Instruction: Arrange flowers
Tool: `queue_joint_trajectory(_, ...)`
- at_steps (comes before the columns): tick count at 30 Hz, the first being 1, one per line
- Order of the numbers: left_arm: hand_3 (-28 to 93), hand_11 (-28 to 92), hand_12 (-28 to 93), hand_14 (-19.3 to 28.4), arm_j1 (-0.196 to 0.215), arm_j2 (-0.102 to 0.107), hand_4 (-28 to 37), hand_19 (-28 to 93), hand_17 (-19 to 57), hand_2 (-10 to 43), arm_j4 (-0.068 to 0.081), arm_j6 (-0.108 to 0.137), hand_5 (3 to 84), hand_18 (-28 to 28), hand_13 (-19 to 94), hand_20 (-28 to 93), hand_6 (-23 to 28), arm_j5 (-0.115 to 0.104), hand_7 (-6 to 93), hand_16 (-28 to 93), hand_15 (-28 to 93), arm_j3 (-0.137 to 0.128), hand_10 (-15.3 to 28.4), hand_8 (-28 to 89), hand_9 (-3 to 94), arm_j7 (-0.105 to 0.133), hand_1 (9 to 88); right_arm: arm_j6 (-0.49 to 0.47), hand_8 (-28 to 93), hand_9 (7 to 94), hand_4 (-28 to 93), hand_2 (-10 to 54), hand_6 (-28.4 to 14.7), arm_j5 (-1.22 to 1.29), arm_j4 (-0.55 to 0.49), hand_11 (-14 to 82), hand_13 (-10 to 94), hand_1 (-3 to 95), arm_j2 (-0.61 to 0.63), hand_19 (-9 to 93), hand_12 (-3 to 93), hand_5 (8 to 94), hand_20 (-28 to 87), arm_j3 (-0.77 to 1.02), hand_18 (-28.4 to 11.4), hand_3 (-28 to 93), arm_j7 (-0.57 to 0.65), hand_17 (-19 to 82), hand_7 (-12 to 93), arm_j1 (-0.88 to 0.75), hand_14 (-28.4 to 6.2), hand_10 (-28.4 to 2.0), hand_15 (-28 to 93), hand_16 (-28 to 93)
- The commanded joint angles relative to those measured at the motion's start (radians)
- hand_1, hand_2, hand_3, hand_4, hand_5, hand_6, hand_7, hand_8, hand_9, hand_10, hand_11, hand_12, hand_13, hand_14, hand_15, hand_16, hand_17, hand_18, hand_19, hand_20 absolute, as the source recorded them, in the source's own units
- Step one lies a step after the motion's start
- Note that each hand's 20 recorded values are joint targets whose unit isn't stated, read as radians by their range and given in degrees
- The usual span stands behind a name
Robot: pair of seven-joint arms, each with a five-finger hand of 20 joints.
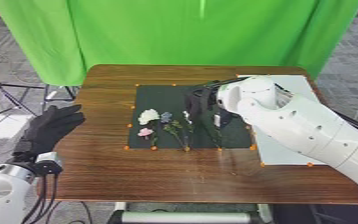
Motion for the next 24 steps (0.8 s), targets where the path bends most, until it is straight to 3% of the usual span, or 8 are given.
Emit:
queue_joint_trajectory(1,63,20,15,18.5,0.0,0.002,-23.3,5,1.8,-1.3,0.002,-0.014,45.9,13.1,33,15,4.7,-0.003,10.6,5,12,-0.001,14.0,-5,44.3,-0.004,21.5,-0.041,10,78.9,-17,-6.4,3.6,-0.01,-0.005,21.1,86,47.1,0.002,93,25.3,72.8,62,0.018,-13.9,58,0.012,61,22,0.01,-2.3,-11.3,68,32)
queue_joint_trajectory(10,63,19,15,18.4,0.007,-0.001,-22.9,5,1.8,-1.6,-0.001,-0.017,45.8,13.2,33,15,4.7,-0.001,10.7,5,12,-0.006,14.0,-5,44.2,-0.006,21.7,-0.064,9,77.0,-17,-8.2,3.5,-0.006,-0.023,20.7,85,43.2,0.032,93,25.3,69.8,62,0.072,-14.2,60,0.033,60,21,0.02,-2.5,-11.5,69,32)
queue_joint_trajectory(15,63,20,15,18.4,0.014,-0.002,-22.8,5,1.8,-1.7,-0.003,-0.017,45.8,13.2,33,15,4.8,-0.001,10.6,5,12,-0.008,14.0,-5,44.2,-0.005,21.9,0.089,7,75.5,-17,-7.5,3.3,-0.021,-0.057,20.1,84,39.6,0.1,93,25.1,68.4,61,0.132,-14.6,62,0.13,59,20,0.014,-3.0,-12.0,68,32)
queue_joint_trajectory(18,63,20,15,18.4,0.013,-0.005,-22.8,5,1.8,-1.7,-0.002,-0.012,45.8,13.2,33,15,4.7,-0.001,10.7,5,12,-0.008,14.1,-5,44.2,-0.005,21.9,0.21,-7,72.0,-16,-8.7,3.1,-0.054,-0.067,18.5,83,35.2,0.147,93,24.7,65.7,61,0.181,-14.7,66,0.199,58,21,-0.023,-3.3,-12.8,68,32)
queue_joint_trajectory(23,63,20,15,18.4,0.044,-0.016,-22.8,5,1.8,-1.9,-0.016,-0.005,45.7,13.2,33,15,4.7,0.0,10.8,5,12,-0.026,13.9,-5,44.3,0.001,21.9,0.329,-7,63.4,-16,-9.5,1.2,-0.078,-0.087,14.6,83,32.8,0.228,93,24.3,59.7,61,0.3,-14.8,65,0.308,58,18,-0.145,-3.4,-13.7,69,32)
queue_joint_trajectory(24,63,20,15,18.4,0.036,-0.015,-22.7,5,1.8,-1.9,-0.012,-0.008,45.8,13.2,33,15,4.7,0.003,10.7,5,12,-0.024,14.0,-5,44.2,0.0,21.9,0.338,-7,62.9,-16,-9.5,1.1,-0.08,-0.095,14.3,82,32.5,0.248,93,24.3,59.5,61,0.329,-14.8,65,0.333,58,18,-0.176,-3.4,-13.8,69,32)
